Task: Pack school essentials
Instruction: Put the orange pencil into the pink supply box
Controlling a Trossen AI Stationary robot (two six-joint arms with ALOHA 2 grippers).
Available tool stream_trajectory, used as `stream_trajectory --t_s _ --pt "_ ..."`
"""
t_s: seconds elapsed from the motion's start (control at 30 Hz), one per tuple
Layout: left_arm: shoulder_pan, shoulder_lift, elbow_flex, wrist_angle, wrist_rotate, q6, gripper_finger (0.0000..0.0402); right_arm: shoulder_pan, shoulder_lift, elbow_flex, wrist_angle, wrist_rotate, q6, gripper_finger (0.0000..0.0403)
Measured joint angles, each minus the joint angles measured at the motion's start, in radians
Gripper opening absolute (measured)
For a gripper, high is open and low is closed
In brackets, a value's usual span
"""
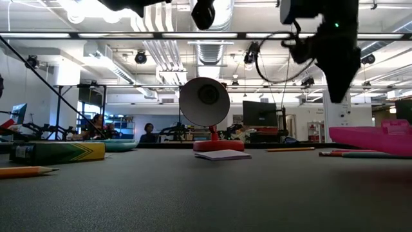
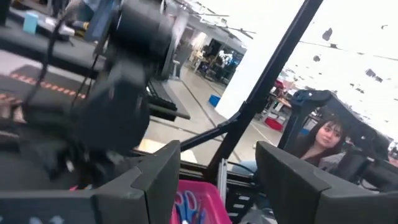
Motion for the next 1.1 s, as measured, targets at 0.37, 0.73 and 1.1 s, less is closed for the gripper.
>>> stream_trajectory --t_s 0.37,0.73,1.1 --pt "0.018 -0.086 -0.001 -0.005 0.003 0.072 0.0193 0.000 0.002 -0.171 0.246 -0.084 -0.062 0.0184" --pt "0.020 -0.113 0.001 -0.005 -0.071 0.074 0.0193 -0.007 0.002 -0.245 0.389 -0.082 -0.166 0.0166" --pt "0.034 -0.130 0.003 0.001 -0.138 0.073 0.0193 -0.079 0.089 -0.251 0.414 -0.054 -0.222 0.0166"
